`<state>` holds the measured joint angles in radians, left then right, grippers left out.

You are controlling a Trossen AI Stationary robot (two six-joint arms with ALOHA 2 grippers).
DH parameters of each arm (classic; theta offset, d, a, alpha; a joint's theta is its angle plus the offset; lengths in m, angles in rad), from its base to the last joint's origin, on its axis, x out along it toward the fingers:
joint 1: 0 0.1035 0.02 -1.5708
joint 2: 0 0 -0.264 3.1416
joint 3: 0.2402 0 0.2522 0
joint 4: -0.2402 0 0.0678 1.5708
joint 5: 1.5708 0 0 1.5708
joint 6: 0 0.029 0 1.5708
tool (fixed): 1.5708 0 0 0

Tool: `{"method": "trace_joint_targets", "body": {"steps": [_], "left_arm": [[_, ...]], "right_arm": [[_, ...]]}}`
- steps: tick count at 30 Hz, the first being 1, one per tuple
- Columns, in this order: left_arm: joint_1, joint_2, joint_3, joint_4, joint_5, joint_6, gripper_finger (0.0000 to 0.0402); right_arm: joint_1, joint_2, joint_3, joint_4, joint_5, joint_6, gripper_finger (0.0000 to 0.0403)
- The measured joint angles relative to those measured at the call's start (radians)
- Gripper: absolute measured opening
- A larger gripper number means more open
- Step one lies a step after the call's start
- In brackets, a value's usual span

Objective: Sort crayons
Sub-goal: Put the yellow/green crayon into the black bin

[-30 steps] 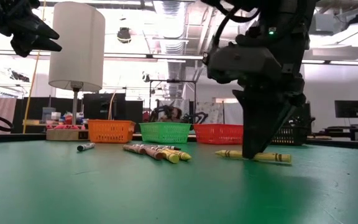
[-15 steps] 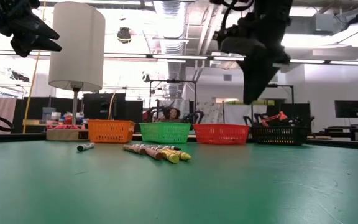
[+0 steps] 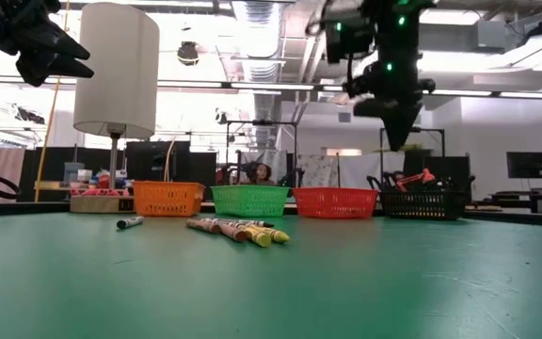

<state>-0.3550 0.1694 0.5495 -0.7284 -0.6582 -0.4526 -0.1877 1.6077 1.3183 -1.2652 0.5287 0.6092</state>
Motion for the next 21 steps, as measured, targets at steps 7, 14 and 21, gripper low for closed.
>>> {"method": "trace_joint_targets", "body": {"steps": [7, 14, 21], "left_arm": [[0.000, 0.000, 0.000, 0.000, 0.000, 0.000, 0.0192], [0.000, 0.000, 0.000, 0.000, -0.002, 0.000, 0.0192], [0.000, 0.000, 0.000, 0.000, -0.003, 0.000, 0.0192]], "right_arm": [[-0.214, 0.000, -0.039, -0.003, 0.039, -0.125, 0.0001], [-0.374, -0.001, -0.094, 0.117, 0.053, -0.237, 0.0001], [-0.474, 0.000, -0.215, 0.329, -0.019, -0.315, 0.0001]]}}
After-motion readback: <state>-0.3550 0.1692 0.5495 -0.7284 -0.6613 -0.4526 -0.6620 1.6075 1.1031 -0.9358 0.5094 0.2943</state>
